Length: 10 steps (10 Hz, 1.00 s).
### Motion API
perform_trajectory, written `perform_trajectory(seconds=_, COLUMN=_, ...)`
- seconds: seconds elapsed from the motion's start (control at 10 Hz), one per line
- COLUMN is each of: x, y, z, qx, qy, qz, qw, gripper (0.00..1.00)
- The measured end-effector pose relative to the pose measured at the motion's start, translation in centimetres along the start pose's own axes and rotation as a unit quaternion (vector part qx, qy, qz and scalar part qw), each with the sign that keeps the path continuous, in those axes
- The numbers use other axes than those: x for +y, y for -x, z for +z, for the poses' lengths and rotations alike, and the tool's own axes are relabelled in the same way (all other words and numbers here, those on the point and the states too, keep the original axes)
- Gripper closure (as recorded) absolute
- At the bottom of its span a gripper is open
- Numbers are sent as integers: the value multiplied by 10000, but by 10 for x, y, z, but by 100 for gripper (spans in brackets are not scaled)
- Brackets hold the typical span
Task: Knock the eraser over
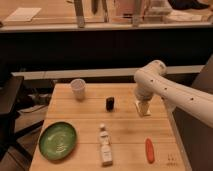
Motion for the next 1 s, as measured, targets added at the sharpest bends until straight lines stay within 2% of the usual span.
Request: perform_trajectory(seconds=1.0, x=-12, y=23, z=23, qx=-93, qy=-26, qz=-205, qw=9997, gripper=20)
